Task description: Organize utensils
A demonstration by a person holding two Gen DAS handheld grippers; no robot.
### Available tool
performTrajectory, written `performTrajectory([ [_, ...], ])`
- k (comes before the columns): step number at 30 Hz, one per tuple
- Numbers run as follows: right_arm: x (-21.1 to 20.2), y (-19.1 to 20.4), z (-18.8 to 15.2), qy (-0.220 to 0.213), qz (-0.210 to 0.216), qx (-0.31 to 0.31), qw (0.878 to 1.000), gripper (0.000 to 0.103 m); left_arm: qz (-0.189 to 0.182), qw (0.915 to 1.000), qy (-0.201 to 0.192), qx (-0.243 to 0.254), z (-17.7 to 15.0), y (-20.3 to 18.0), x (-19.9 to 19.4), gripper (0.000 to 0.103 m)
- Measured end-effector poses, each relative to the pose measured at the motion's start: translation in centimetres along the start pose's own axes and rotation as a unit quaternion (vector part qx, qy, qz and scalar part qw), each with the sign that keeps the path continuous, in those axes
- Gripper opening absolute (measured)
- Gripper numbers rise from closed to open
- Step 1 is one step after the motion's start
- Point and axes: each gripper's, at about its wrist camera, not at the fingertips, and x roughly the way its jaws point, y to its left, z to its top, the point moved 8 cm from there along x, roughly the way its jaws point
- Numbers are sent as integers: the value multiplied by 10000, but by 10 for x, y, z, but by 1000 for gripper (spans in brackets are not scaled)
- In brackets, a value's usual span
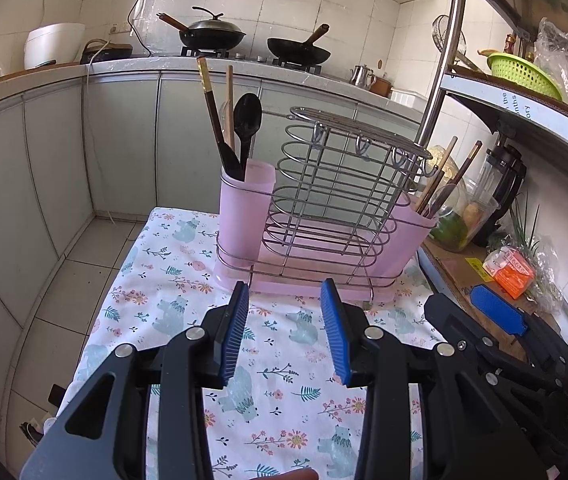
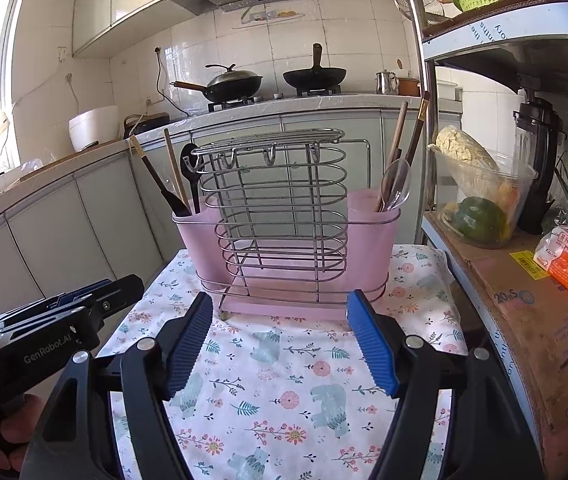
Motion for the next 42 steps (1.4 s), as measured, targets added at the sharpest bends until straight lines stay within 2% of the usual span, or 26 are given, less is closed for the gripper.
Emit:
performTrajectory([
  [42,-2,-2,-1,-13,-81,3,10000,69,120,9998,99,145,-11,-10,1,38],
])
